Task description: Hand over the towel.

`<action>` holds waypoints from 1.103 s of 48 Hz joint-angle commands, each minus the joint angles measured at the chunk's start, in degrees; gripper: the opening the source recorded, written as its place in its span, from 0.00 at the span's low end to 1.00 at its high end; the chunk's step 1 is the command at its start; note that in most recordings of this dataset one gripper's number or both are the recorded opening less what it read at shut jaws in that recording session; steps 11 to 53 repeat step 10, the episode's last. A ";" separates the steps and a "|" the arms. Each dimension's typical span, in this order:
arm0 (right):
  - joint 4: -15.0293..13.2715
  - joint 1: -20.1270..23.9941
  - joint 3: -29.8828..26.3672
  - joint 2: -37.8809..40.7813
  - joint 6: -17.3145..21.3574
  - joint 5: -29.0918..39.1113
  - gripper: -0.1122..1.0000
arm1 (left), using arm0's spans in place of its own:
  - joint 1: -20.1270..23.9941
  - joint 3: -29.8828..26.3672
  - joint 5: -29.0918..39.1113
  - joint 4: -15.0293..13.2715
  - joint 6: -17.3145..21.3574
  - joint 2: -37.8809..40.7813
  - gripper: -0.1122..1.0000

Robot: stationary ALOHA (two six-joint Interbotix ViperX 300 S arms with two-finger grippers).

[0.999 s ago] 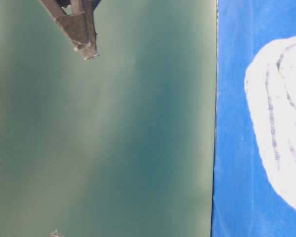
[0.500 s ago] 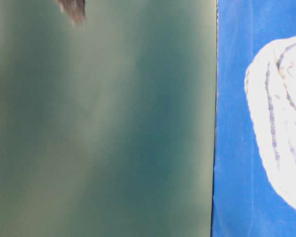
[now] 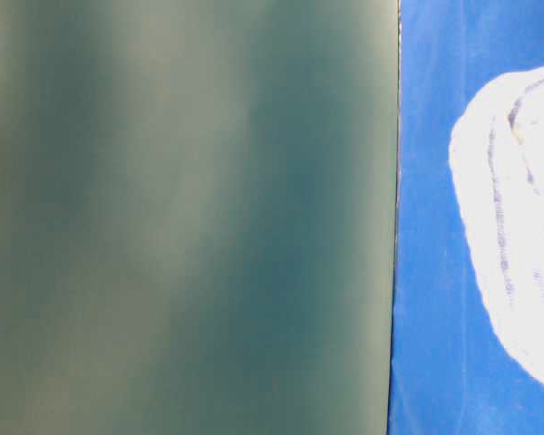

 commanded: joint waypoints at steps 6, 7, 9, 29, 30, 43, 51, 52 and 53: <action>0.09 0.09 8.26 -1.67 0.09 -9.76 0.73 | 0.18 4.22 -0.35 -0.09 -0.18 -6.42 0.91; 0.18 0.09 8.88 -1.49 0.18 -10.46 0.73 | 0.18 4.48 -0.35 -0.09 -0.18 -6.86 0.91; 0.35 0.00 9.49 -0.88 0.35 -11.78 0.73 | 0.18 4.57 -0.18 -0.09 -0.18 -7.47 0.91; 0.44 0.00 9.76 -0.62 0.44 -12.22 0.73 | 0.18 4.57 0.00 -0.09 -0.18 -7.65 0.91; 0.44 0.00 9.76 -0.62 0.44 -12.22 0.73 | 0.18 4.57 0.00 -0.09 -0.18 -7.65 0.91; 0.44 0.00 9.76 -0.62 0.44 -12.22 0.73 | 0.18 4.57 0.00 -0.09 -0.18 -7.65 0.91; 0.44 0.00 9.76 -0.62 0.44 -12.22 0.73 | 0.18 4.57 0.00 -0.09 -0.18 -7.65 0.91; 0.44 0.00 9.76 -0.62 0.44 -12.22 0.73 | 0.18 4.57 0.00 -0.09 -0.18 -7.65 0.91; 0.44 0.00 9.76 -0.62 0.44 -12.22 0.73 | 0.18 4.57 0.00 -0.09 -0.18 -7.65 0.91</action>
